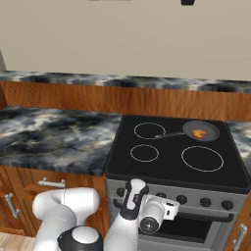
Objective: Pick the croissant and place it on the pan. Then turn on the stove to warm the croissant.
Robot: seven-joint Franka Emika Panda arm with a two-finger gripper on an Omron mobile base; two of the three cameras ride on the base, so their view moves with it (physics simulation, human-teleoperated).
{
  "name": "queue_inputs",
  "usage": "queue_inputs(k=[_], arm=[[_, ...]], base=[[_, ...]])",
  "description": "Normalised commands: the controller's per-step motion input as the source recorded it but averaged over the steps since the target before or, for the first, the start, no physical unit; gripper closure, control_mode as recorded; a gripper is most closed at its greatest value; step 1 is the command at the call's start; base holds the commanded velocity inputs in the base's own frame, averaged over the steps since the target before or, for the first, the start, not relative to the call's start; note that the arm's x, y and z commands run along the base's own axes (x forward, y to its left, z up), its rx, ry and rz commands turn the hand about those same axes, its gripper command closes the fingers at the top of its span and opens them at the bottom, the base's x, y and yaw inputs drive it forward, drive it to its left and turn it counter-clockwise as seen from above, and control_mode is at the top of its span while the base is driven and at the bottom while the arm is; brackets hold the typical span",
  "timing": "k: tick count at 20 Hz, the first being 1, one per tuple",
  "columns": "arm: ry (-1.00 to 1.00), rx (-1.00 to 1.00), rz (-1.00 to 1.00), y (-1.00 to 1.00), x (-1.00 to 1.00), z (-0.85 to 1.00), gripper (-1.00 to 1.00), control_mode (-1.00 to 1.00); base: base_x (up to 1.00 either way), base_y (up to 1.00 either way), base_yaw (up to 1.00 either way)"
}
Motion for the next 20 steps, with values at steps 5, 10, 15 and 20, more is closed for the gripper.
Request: queue_inputs(k=[5,10,15,20], arm=[[0.01,0.00,0.00,-0.04,0.18,-0.20,-1.00,-1.00],[0.01,0.00,0.00,-0.11,0.20,-0.15,-1.00,-1.00],[0.00,0.00,0.00,-0.17,0.16,-0.17,-1.00,-1.00],[0.01,0.00,0.00,-0.15,0.11,-0.19,-1.00,-1.00]], base=[[0.00,0.00,0.00],[0.00,0.00,0.00],[0.00,0.00,0.00],[0.00,0.00,0.00]])
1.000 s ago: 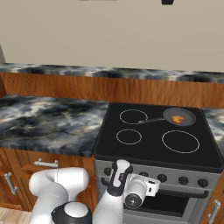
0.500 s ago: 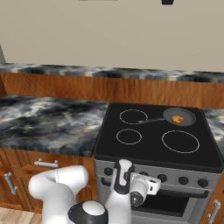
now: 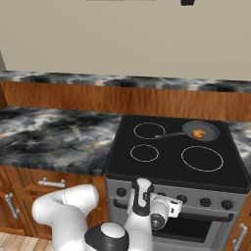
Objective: Pick the croissant and place it on the pan. Then turn on the stove to warm the croissant.
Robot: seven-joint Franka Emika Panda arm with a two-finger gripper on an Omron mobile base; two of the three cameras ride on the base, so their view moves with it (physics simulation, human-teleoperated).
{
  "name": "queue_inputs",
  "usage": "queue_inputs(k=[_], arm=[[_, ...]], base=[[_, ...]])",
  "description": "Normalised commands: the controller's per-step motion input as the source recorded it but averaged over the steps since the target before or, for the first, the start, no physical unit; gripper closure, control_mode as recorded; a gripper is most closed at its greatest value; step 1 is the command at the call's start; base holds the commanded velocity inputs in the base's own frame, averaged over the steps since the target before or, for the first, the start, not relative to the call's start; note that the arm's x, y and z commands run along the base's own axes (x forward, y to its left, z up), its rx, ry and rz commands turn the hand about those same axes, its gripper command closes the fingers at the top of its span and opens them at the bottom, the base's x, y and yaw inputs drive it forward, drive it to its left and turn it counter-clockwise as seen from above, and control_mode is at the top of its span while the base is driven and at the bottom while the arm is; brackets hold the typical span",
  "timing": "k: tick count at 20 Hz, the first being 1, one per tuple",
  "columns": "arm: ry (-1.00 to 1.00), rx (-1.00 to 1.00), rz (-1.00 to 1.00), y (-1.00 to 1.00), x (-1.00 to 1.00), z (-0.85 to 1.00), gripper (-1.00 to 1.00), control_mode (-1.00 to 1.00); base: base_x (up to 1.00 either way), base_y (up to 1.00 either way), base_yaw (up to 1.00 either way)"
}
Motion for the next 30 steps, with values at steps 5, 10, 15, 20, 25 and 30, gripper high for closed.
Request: queue_inputs(k=[5,10,15,20,25,30], arm=[[0.01,0.00,0.00,-0.07,0.10,-0.21,-1.00,-1.00],[0.04,0.00,0.00,-0.01,0.10,-0.27,-1.00,-1.00],[0.07,0.00,0.00,0.01,0.13,-0.26,1.00,-1.00],[0.01,0.00,0.00,0.00,0.05,-0.16,1.00,-1.00],[0.00,0.00,0.00,0.00,0.03,-0.06,1.00,-1.00],[-0.06,0.00,0.03,-0.04,0.06,0.00,1.00,-1.00]], base=[[0.00,0.00,0.00],[0.00,0.00,0.00],[0.00,0.00,0.00],[0.00,0.00,0.00],[0.00,0.00,0.00],[0.00,0.00,0.00]])
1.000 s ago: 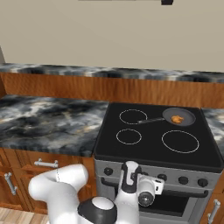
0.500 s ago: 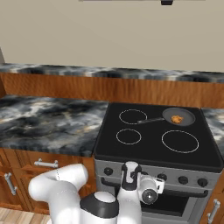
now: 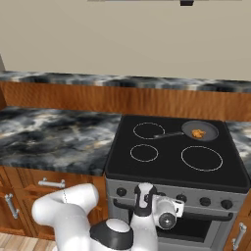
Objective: Pick the croissant and place it on the pan. Then turn on the stove to warm the croissant.
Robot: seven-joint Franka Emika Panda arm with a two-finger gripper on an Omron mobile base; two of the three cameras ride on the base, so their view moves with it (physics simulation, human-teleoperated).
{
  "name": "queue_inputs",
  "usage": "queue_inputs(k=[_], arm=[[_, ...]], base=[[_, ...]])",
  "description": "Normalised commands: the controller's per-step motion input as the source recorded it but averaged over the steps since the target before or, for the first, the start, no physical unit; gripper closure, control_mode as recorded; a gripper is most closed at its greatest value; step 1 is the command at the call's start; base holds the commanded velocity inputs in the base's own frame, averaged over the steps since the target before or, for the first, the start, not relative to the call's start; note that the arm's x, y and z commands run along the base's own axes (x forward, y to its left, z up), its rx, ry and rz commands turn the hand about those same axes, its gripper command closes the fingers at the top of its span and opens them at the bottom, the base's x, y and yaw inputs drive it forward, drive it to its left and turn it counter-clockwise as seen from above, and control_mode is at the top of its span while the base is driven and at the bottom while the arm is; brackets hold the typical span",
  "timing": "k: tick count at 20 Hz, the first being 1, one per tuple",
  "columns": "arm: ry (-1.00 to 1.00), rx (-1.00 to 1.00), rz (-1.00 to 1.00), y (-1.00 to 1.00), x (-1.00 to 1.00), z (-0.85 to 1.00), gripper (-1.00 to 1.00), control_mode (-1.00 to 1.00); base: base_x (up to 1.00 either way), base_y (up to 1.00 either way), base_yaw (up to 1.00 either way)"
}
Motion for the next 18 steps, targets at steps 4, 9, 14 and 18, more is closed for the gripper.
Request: queue_inputs(k=[4,9,14,18], arm=[[-0.20,-0.04,0.19,-0.24,0.00,0.00,1.00,-1.00],[-0.16,-0.16,0.35,-0.19,0.00,-0.08,1.00,-1.00],[-0.09,-0.20,0.41,-0.14,0.02,-0.08,1.00,-1.00],[-0.06,-0.24,0.43,-0.15,0.01,-0.07,1.00,-1.00]], base=[[0.00,0.00,0.00],[0.00,0.00,0.00],[0.00,0.00,0.00],[0.00,0.00,0.00]])
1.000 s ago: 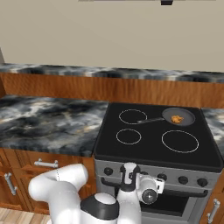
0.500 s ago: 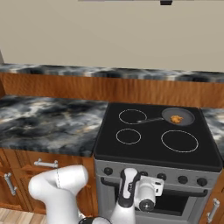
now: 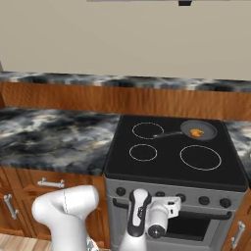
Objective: Pick the croissant and place it on the pan. Then turn on the stove to warm the croissant.
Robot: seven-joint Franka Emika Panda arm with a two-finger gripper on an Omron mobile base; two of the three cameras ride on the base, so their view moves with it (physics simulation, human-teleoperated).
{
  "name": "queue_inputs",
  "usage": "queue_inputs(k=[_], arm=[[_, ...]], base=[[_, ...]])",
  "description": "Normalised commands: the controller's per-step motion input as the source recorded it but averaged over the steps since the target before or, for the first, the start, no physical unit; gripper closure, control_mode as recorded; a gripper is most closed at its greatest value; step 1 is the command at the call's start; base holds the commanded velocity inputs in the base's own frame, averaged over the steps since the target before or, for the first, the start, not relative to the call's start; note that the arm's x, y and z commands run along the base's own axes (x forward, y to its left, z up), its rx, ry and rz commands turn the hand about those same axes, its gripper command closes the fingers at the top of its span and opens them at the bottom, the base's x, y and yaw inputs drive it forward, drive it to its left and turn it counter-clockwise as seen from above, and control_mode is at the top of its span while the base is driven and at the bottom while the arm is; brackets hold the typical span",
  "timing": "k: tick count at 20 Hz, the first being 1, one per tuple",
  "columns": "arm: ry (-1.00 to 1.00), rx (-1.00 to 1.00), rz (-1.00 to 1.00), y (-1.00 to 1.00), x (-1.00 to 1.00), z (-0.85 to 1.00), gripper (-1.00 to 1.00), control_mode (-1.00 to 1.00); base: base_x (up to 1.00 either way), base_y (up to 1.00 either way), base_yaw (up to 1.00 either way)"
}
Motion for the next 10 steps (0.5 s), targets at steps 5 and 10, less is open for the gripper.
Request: queue_inputs(k=[5,10], arm=[[-0.07,-0.22,0.46,-0.30,0.01,-0.05,1.00,-1.00],[-0.05,-0.17,0.47,-0.46,0.00,-0.05,1.00,-1.00]], base=[[0.00,0.00,0.00],[0.00,0.00,0.00]])
